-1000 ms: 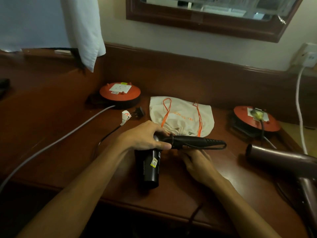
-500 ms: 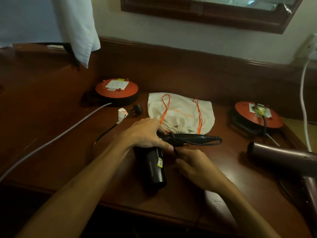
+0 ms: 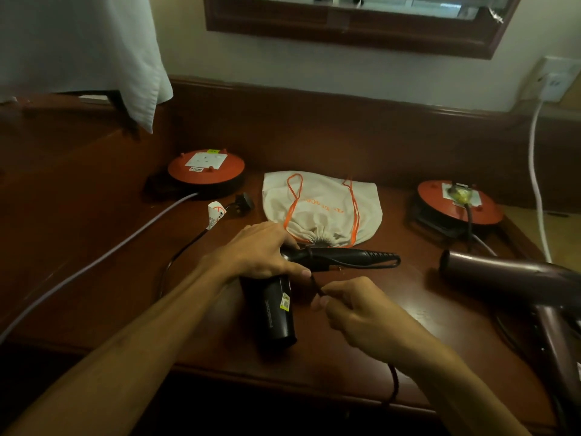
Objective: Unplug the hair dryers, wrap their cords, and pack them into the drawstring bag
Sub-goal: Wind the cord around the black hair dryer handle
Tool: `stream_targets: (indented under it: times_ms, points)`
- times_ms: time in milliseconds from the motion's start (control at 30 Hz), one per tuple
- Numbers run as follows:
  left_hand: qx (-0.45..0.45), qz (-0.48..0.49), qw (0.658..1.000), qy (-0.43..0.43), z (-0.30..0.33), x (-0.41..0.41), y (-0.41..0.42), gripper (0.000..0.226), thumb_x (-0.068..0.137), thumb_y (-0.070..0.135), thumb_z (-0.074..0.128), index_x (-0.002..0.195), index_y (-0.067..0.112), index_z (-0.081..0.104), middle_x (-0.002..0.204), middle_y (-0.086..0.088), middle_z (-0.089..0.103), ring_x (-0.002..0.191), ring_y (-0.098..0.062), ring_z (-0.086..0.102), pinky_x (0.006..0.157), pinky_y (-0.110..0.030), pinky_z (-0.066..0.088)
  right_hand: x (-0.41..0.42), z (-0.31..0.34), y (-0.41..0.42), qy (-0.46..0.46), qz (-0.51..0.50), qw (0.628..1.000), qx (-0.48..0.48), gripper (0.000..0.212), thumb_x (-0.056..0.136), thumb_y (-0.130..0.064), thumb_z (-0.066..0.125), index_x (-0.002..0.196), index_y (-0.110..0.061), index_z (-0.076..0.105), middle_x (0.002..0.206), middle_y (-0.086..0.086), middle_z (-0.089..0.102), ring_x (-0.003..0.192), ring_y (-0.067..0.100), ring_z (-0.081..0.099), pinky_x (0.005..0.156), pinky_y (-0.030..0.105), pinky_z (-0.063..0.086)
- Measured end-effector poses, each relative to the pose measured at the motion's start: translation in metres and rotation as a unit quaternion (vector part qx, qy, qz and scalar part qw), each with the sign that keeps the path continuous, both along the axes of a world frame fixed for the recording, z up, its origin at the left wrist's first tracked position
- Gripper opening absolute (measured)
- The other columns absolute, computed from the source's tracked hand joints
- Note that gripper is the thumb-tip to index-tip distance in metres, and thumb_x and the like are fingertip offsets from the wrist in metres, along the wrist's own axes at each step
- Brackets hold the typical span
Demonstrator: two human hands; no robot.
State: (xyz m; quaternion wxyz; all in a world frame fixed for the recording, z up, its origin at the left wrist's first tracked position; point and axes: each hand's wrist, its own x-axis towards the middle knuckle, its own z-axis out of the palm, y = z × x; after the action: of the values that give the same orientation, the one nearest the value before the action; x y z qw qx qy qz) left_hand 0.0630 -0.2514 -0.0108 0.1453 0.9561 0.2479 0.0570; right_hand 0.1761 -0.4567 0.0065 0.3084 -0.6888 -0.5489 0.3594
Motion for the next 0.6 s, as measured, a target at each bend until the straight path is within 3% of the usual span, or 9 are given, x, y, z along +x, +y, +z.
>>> stream_targets:
  times_ms: [100,133,233,333,400,500,600]
  points:
    - [0.003,0.015,1.000,0.006,0.003,-0.004,0.003,0.057,0.075,0.077,0.065,0.102,0.028,0.076,0.080,0.011,0.065,0.073,-0.004,0.055,0.059,-0.029,0.033,0.012,0.019,-0.012,0.086,0.003,0.994,-0.066,0.022,0.105,-0.016,0.050,0.102,0.004,0.061,0.061,0.002,0.038,0.048,0.014,0.030,0.043,0.025,0.027]
    - [0.000,0.017,1.000,0.009,0.004,-0.004,0.003,0.056,0.076,0.075,0.066,0.102,0.028,0.077,0.077,0.012,0.063,0.071,-0.003,0.053,0.058,-0.029,0.031,0.015,0.027,-0.016,0.072,0.005,0.994,-0.078,0.022,0.104,-0.016,0.050,0.102,0.002,0.062,0.063,0.004,0.039,0.048,0.014,0.031,0.043,0.025,0.027]
    - [-0.002,0.010,1.000,0.019,0.004,0.000,-0.002,0.052,0.077,0.073,0.067,0.102,0.029,0.076,0.070,0.015,0.056,0.066,-0.001,0.047,0.060,-0.030,0.029,0.017,0.045,-0.014,-0.169,0.040,0.984,-0.046,0.022,0.104,-0.024,0.050,0.091,-0.016,0.066,0.068,0.002,0.057,0.052,0.017,0.046,0.050,0.034,0.040]
    - [0.021,0.015,0.999,0.030,0.006,0.005,-0.008,0.052,0.077,0.075,0.065,0.099,0.029,0.075,0.068,0.016,0.052,0.066,-0.002,0.044,0.069,-0.034,0.029,0.022,0.055,0.017,-0.364,0.020,0.931,0.028,0.019,0.104,-0.028,0.049,0.091,-0.025,0.063,0.079,-0.001,0.063,0.066,0.017,0.057,0.063,0.039,0.052]
    - [0.023,0.020,0.999,0.038,0.008,0.005,-0.010,0.050,0.076,0.077,0.064,0.094,0.031,0.073,0.070,0.015,0.052,0.069,-0.003,0.045,0.070,-0.035,0.028,0.042,0.055,0.049,-0.439,-0.006,0.894,0.092,0.016,0.101,-0.026,0.054,0.100,-0.022,0.069,0.087,0.002,0.070,0.076,0.023,0.063,0.070,0.041,0.055]
    - [0.034,0.007,0.998,0.048,0.008,0.001,-0.015,0.050,0.074,0.080,0.062,0.088,0.032,0.069,0.079,0.013,0.059,0.080,-0.011,0.051,0.072,-0.036,0.027,0.069,0.048,0.088,-0.434,0.011,0.892,0.126,0.016,0.098,-0.025,0.063,0.103,-0.019,0.077,0.097,0.002,0.077,0.087,0.024,0.069,0.070,0.035,0.052]
    - [0.040,-0.007,0.998,0.042,0.006,-0.007,-0.021,0.046,0.074,0.079,0.060,0.073,0.033,0.059,0.081,0.014,0.056,0.089,-0.012,0.049,0.080,-0.037,0.027,0.080,0.035,0.111,-0.397,0.050,0.910,0.109,0.020,0.088,-0.035,0.074,0.084,-0.016,0.077,0.077,-0.001,0.073,0.069,0.015,0.066,0.059,0.034,0.051]
